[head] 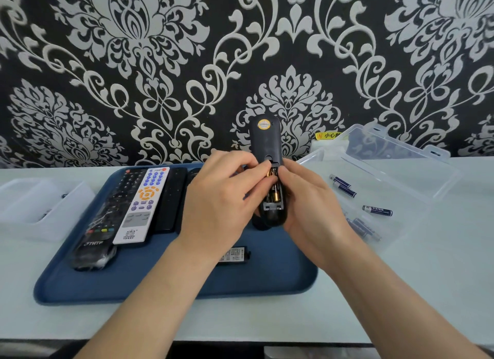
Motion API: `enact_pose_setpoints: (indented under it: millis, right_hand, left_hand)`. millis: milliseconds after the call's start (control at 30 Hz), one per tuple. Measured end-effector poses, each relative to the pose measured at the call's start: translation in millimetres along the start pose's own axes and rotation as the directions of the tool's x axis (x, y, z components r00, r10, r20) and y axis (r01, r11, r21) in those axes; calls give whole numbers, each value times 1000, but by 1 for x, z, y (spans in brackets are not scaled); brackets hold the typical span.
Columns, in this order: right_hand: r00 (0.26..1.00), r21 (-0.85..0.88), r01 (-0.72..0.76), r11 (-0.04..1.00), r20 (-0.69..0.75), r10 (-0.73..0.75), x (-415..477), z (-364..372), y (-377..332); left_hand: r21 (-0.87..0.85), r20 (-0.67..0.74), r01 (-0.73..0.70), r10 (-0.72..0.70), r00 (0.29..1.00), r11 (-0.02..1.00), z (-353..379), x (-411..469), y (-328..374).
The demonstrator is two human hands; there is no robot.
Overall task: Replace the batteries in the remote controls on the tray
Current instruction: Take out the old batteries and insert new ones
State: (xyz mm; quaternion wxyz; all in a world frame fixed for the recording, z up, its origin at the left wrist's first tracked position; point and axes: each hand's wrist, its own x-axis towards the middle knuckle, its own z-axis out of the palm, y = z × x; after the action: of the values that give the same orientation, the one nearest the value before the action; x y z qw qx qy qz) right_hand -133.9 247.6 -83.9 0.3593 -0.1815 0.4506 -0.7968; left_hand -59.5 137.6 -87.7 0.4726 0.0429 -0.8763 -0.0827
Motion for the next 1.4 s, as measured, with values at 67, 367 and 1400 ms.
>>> enact_pose_setpoints:
  millis: [67,367,1400]
  right_hand:
    - [1000,-2,-6,1000,24,6,1,-1,1]
    - [995,-211,90,973,69,-77,1,-10,3]
    - [997,-352,49,935,71,-25,7,-14,6]
  left_hand:
    - [70,7,-32,31,999,997,0,0,0]
    - [187,82,-31,16,996,982,-3,-1,5]
    - [64,913,147,-118,390,987,-32,-17,-18]
